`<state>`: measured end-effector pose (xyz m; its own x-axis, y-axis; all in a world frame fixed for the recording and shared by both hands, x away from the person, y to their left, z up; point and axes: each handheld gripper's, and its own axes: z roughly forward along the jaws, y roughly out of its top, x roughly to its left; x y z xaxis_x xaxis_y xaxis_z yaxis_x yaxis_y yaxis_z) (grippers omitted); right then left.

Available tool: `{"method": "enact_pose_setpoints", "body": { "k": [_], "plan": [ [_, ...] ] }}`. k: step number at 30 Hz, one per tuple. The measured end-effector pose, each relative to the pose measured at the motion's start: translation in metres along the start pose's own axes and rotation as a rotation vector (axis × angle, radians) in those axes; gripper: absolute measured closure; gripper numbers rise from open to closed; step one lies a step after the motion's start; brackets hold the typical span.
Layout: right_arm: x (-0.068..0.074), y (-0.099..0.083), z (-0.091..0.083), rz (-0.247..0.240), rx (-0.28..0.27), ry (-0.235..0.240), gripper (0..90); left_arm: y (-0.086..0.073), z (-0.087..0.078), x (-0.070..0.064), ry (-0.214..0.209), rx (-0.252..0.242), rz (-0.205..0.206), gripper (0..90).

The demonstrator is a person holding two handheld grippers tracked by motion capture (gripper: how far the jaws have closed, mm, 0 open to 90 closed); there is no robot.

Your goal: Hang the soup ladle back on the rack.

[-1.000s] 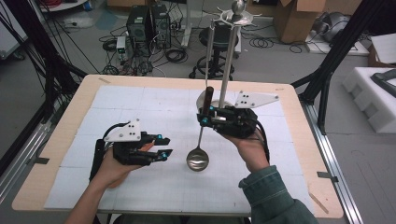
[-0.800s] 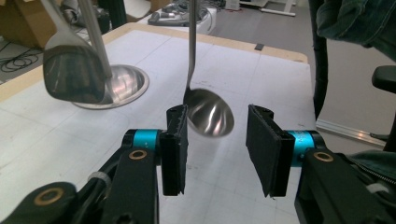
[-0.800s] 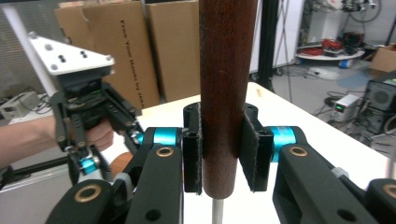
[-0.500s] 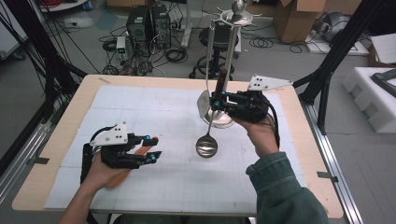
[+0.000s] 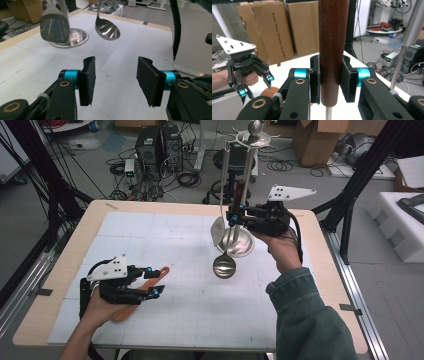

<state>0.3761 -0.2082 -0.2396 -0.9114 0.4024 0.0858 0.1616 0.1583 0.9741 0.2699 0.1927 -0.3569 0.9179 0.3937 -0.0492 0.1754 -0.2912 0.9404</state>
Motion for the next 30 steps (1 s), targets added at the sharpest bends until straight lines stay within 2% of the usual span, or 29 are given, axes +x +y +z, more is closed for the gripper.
{"method": "enact_pose_setpoints", "body": {
  "k": [4,12,22,30],
  "plan": [
    [-0.007,0.008,0.002,-0.005,0.005,0.014,73.6,-0.003,-0.002,0.001,0.013,0.005,-0.007,46.2],
    [-0.02,0.022,0.004,-0.005,0.009,0.008,73.6,-0.008,-0.005,0.004,0.021,0.015,-0.019,42.3],
    [-0.038,0.036,0.003,0.006,0.014,-0.03,73.6,-0.01,-0.006,0.006,0.014,0.008,-0.025,42.4],
    [-0.049,0.044,0.001,0.026,-0.003,-0.057,73.6,-0.01,-0.006,0.007,0.009,0.004,-0.024,42.4]
  ]
}}
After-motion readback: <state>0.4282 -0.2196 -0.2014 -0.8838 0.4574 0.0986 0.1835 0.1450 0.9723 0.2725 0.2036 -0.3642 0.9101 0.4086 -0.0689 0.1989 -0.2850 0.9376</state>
